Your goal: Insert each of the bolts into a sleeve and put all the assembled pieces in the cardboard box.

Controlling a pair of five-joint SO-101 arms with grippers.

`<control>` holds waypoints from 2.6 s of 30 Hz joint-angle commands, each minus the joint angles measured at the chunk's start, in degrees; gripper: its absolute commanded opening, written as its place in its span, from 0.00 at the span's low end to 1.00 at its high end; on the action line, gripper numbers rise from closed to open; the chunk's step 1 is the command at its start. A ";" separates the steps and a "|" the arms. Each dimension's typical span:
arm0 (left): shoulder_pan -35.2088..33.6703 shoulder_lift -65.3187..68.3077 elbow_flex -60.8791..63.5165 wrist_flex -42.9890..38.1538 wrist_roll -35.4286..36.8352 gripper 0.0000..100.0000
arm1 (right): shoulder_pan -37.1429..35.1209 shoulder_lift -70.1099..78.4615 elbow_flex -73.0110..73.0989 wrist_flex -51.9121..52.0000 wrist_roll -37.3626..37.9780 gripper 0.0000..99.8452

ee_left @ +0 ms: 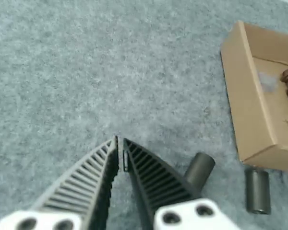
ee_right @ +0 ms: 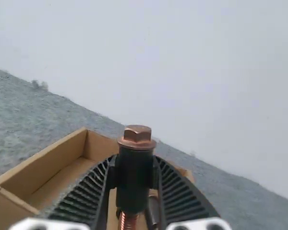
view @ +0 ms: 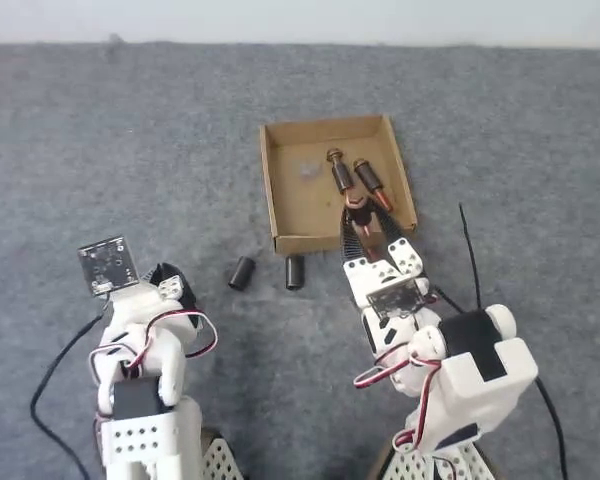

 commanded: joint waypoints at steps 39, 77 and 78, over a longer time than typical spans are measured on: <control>-0.26 -0.70 -0.48 3.87 -14.59 0.01 | 11.74 9.89 -68.75 90.15 1.93 0.01; -0.26 -0.70 -0.57 3.87 -14.59 0.01 | -8.04 -19.03 -77.98 158.29 -26.64 0.15; -0.26 -0.70 -0.57 3.87 -14.59 0.01 | -8.92 -19.38 -77.98 160.04 -27.96 0.15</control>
